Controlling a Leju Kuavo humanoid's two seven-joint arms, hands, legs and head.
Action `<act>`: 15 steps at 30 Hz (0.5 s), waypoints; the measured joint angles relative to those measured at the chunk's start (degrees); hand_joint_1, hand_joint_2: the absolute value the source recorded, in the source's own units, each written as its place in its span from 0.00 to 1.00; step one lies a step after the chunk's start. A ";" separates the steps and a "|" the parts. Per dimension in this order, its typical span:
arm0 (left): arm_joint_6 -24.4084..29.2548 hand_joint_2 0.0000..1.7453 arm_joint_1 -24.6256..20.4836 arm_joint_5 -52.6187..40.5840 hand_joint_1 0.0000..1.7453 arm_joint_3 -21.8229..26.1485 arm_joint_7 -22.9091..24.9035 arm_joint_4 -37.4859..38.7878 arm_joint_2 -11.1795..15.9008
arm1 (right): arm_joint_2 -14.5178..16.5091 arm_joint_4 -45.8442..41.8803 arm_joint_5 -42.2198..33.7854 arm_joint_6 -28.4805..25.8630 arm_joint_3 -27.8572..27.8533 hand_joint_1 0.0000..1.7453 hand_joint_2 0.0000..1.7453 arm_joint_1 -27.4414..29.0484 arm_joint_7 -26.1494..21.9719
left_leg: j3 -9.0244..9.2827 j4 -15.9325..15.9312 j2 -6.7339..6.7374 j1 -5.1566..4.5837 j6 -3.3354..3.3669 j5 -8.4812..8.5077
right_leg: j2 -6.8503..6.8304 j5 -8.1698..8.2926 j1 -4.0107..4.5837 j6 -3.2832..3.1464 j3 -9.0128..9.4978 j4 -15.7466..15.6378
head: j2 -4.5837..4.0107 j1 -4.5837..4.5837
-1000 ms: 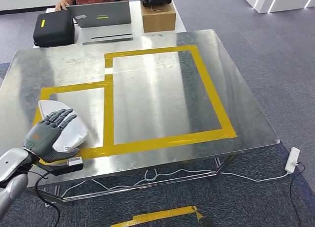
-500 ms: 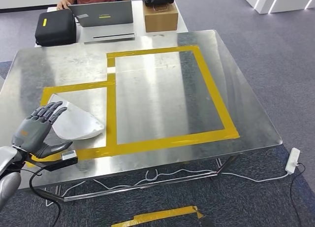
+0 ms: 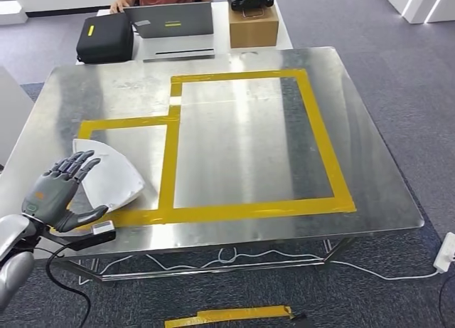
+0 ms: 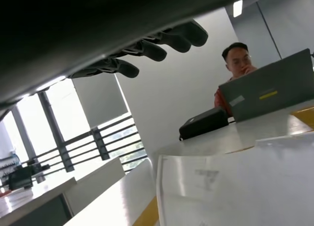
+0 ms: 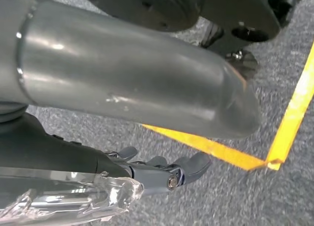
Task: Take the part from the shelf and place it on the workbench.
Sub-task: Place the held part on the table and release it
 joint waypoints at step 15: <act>1.09 0.00 1.22 -0.68 0.00 0.61 0.61 -1.12 -0.79 | -0.07 -0.44 -1.49 0.50 0.00 0.00 0.00 0.53 -0.57 | 1.38 -1.92 3.46 -0.35 0.12 0.78 | -2.28 -0.59 0.84 -0.72 0.17 0.03 | 0.00 -0.04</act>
